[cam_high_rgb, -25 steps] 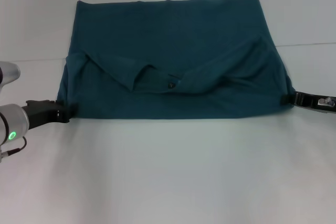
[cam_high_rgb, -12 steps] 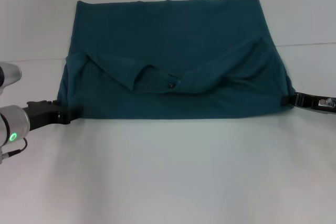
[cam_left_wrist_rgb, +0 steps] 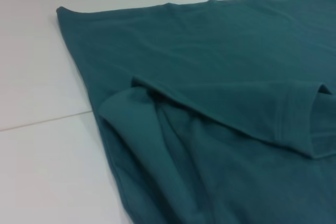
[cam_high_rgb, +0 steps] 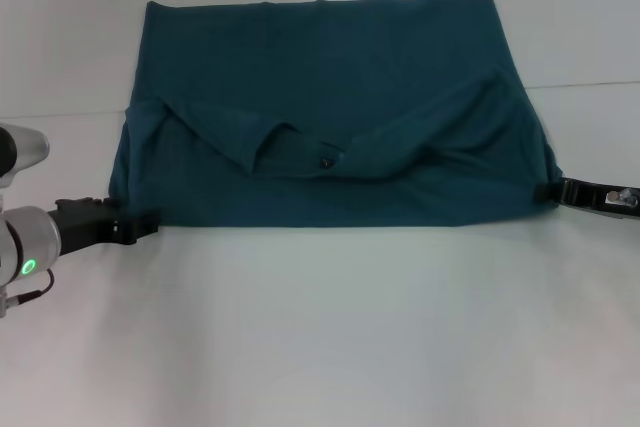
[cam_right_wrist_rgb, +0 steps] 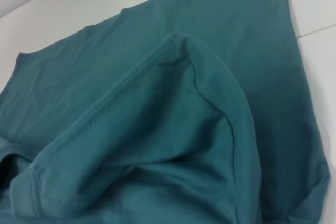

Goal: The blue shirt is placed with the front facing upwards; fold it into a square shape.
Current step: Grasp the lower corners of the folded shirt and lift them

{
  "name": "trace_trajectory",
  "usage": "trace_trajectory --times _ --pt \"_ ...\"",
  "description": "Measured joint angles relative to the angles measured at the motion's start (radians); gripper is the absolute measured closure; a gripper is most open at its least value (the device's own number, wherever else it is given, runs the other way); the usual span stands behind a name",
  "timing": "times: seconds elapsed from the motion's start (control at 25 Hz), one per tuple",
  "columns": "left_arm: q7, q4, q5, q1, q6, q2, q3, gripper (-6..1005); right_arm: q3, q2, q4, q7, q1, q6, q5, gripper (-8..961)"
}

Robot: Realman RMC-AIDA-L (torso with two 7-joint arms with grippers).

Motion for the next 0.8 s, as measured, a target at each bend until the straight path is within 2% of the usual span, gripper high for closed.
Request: trace_trajectory --times 0.36,0.6,0.8 --pt "0.008 -0.006 0.001 -0.008 -0.003 0.0 0.023 371 0.0 0.002 -0.004 0.001 -0.002 -0.006 0.0 911" --pt "0.003 -0.005 0.0 -0.008 -0.018 0.0 0.018 421 0.0 0.002 -0.006 0.003 -0.002 -0.01 0.0 911" --pt "0.002 -0.008 0.001 -0.008 -0.02 0.0 0.019 627 0.0 0.002 -0.006 0.002 -0.002 -0.01 0.0 911"
